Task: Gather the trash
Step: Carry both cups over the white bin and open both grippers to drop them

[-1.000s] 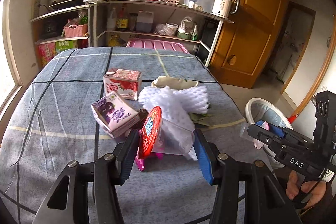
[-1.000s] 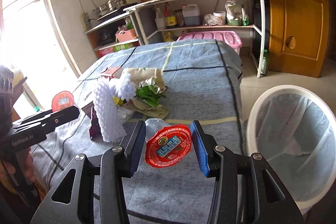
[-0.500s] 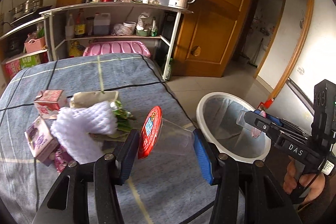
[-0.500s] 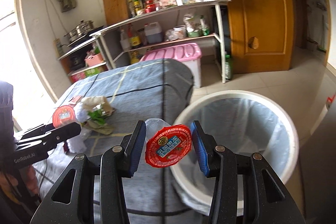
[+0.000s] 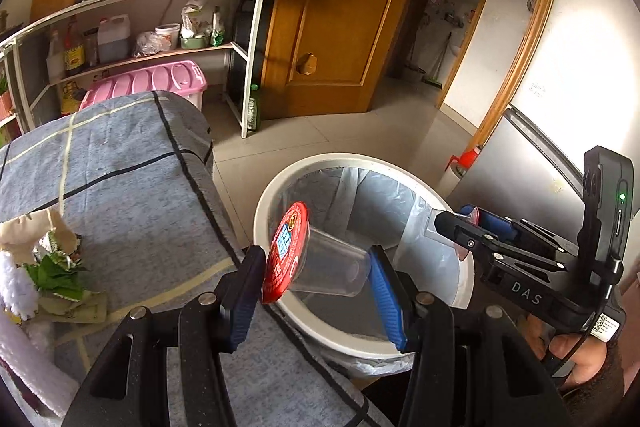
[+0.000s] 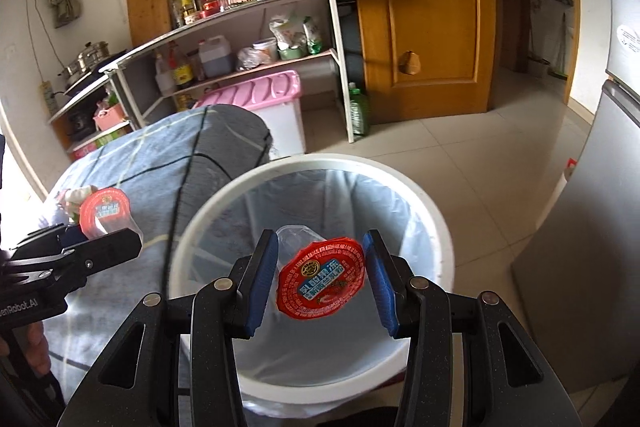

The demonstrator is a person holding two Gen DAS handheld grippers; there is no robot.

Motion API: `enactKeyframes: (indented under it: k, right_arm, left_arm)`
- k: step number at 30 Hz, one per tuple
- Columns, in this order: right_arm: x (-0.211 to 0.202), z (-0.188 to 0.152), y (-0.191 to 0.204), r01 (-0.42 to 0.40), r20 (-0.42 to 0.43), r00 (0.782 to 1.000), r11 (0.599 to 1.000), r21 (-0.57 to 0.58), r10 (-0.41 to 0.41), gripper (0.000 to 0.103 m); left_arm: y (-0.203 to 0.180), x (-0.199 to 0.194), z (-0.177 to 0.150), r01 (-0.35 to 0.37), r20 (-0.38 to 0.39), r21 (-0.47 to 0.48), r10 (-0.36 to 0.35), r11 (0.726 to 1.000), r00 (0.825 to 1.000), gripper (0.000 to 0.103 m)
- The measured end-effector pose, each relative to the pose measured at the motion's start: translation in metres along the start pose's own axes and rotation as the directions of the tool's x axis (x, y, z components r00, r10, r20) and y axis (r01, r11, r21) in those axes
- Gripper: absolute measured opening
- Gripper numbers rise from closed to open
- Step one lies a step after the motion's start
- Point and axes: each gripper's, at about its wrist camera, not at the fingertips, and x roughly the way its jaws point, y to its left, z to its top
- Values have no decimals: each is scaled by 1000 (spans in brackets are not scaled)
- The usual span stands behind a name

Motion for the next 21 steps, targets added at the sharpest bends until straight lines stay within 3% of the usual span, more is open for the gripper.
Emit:
enactKeyframes:
  k: [12, 14, 18, 21]
  right_arm:
    - [38, -1, -19, 25, -101, 994, 998, -49, -30, 47]
    - [40, -2, -20, 39, -104, 994, 998, -51, -44, 54]
    - [40, -4, -22, 53, -96, 994, 998, -42, -57, 60]
    - [37, -5, -24, 67, -95, 993, 997, -24, -69, 60]
  left_arm:
    - [-15, 53, 14, -9, -84, 44, 13, 999, 996, 53]
    - [-15, 57, 14, -16, -93, 43, 20, 999, 995, 53]
    - [-15, 55, 13, -18, -87, 42, 21, 999, 996, 67]
    - [-13, 53, 11, -23, -88, 36, 26, 999, 996, 67]
